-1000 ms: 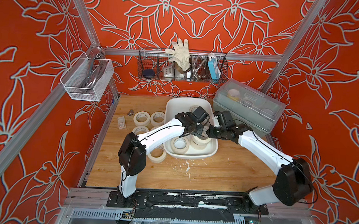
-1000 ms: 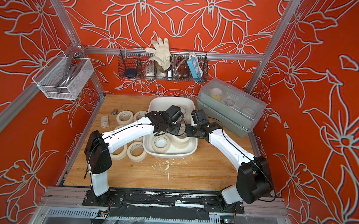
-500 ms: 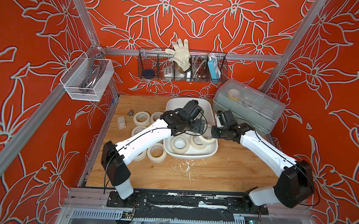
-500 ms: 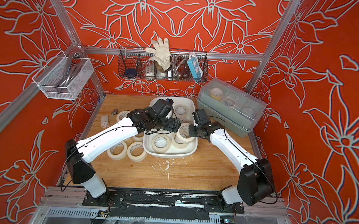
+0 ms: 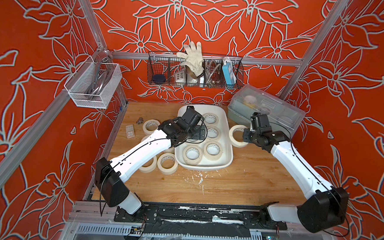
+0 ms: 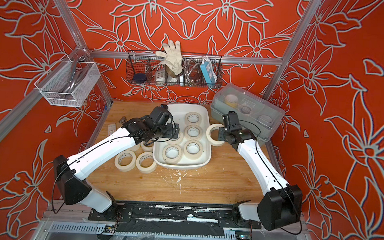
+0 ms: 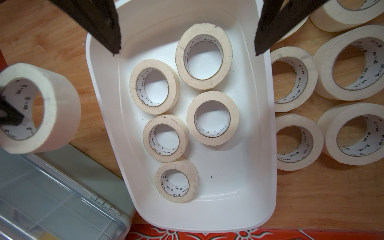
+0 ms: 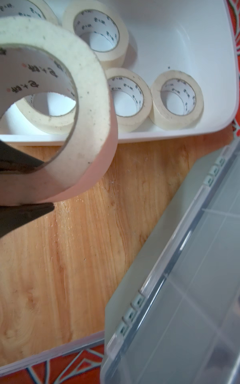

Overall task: Take out the art tape in the storage box
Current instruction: Place the art tape at the center of the board.

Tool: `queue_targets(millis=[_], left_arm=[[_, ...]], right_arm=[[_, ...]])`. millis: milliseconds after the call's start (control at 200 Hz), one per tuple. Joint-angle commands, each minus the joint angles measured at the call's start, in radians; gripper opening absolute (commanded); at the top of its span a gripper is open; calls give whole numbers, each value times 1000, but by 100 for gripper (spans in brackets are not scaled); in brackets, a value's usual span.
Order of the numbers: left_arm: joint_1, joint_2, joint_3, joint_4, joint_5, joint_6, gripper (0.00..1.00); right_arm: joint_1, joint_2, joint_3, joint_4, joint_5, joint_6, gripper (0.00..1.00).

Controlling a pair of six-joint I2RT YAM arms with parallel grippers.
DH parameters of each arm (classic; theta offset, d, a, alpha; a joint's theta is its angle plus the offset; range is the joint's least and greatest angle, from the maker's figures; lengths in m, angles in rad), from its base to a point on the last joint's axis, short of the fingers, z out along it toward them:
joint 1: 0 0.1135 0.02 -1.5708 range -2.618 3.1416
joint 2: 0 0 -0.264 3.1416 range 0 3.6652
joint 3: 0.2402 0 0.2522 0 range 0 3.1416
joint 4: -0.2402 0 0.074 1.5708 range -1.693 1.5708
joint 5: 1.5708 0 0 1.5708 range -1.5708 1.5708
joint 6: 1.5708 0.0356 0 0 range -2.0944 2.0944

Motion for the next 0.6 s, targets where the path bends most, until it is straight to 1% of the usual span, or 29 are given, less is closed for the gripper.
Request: queue_targets(millis=[0, 105, 295, 375, 440, 535, 591], left_arm=[[11, -23, 2, -19, -19, -11, 98], [12, -19, 1, -21, -14, -13, 98], [19, -10, -4, -16, -9, -12, 98], [26, -1, -4, -16, -2, -15, 98], [30, 9, -2, -19, 4, -19, 98], [34, 22, 12, -33, 9, -23, 97], [35, 25, 17, -36, 9, -22, 97]], right_arm=[[-51, -12, -40, 59, 58, 74, 0], [-86, 25, -67, 104, 90, 119, 0], [-131, 160, -64, 189, 72, 139, 0], [-138, 235, -31, 199, 42, 138, 0], [-141, 300, -1, 223, -13, 113, 0], [-143, 403, 82, 182, -44, 108, 0], [-143, 454, 125, 155, -42, 106, 0]])
